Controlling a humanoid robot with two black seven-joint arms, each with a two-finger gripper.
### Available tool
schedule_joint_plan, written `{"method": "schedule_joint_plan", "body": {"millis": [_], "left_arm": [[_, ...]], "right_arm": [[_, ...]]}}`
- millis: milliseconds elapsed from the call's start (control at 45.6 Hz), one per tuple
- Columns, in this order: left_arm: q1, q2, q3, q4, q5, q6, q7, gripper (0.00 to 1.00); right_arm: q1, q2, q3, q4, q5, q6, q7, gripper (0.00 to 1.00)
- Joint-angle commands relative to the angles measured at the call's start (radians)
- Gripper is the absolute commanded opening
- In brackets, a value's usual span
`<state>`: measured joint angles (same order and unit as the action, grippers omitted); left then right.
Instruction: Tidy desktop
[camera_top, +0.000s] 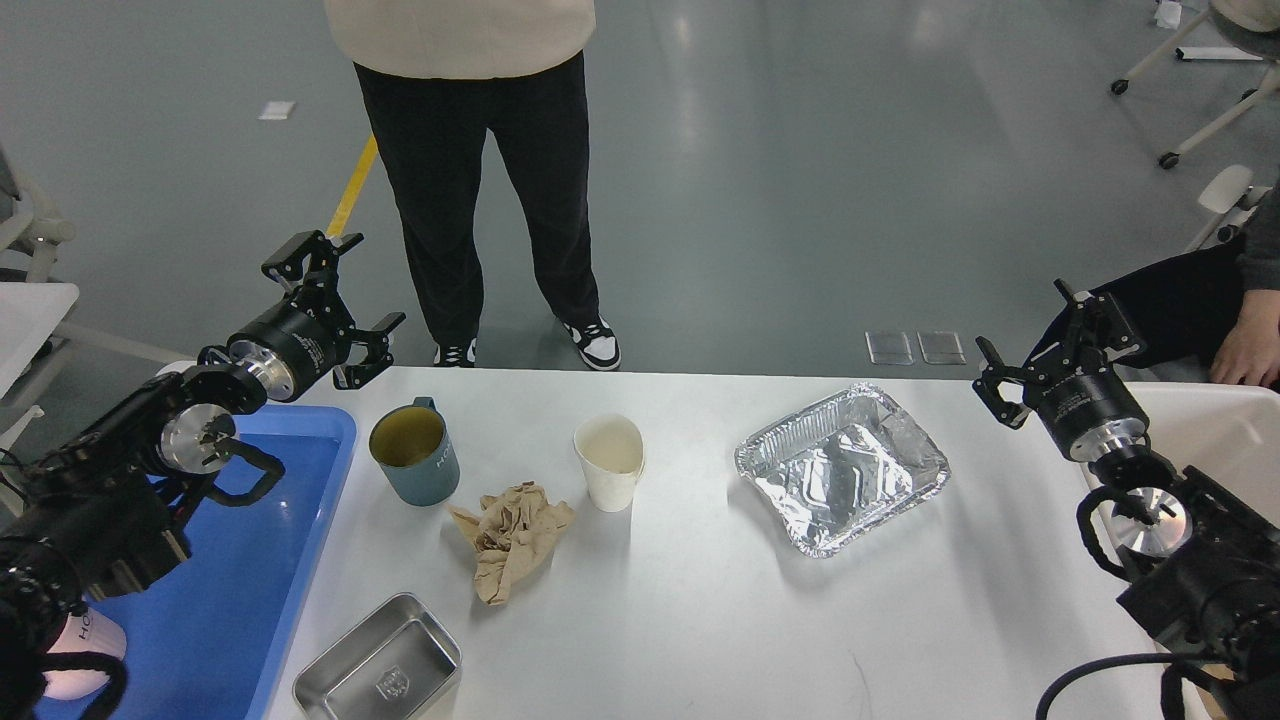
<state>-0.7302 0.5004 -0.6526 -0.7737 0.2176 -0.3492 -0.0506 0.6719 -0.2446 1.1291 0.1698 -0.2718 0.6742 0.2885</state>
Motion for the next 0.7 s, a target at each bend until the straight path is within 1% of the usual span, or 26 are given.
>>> {"method": "schedule_joint_plan", "body": {"millis": [0,66,154,263,329,351,417,483,571,680], "left_arm": [[0.052,0.243,0.120,-0.407,0.037,0.137,0.063,1.00],[0.083,0.401,0.142,-0.548,0.068,0.147,0.083,1.00],[0.126,0.582,0.148,-0.729,0.078,0.147,0.086,1.00],[0.193,0.800,0.149,-0.895,0.083,0.136,0.081,1.00],[0.232,0.920,0.145,-0.961,0.091,0.115,0.071,1.00],[0.235,0.967,0.143,-0.979,0.091,0.083,0.069,1.00],[0.235,1.049,0.143,-0.987,0.091,-0.019,0.064,1.00],[0.235,1.105,0.136,-0.987,0.089,-0.086,0.066,1.00],[0.232,1.153,0.134,-0.986,0.091,-0.117,0.066,1.00],[0.232,1.165,0.134,-0.986,0.092,-0.139,0.067,1.00]], "right_arm": [[0.000,0.004,-0.003,0.004,0.000,0.001,0.000,1.00],[0.000,0.007,-0.003,0.004,0.000,0.001,0.000,1.00],[0.000,0.014,-0.005,0.004,0.000,0.001,0.001,1.00],[-0.002,0.021,-0.005,0.004,0.000,0.001,0.001,1.00],[-0.003,0.024,-0.005,0.004,0.000,0.001,0.001,1.00],[-0.005,0.024,-0.006,0.004,0.000,0.001,0.001,1.00],[-0.005,0.024,-0.006,0.004,0.000,0.001,0.001,1.00],[-0.006,0.022,-0.006,0.004,-0.001,0.001,0.001,1.00],[-0.008,0.018,-0.006,0.004,0.000,0.001,0.001,1.00],[-0.012,0.018,-0.006,0.004,-0.001,0.002,0.001,1.00]]}}
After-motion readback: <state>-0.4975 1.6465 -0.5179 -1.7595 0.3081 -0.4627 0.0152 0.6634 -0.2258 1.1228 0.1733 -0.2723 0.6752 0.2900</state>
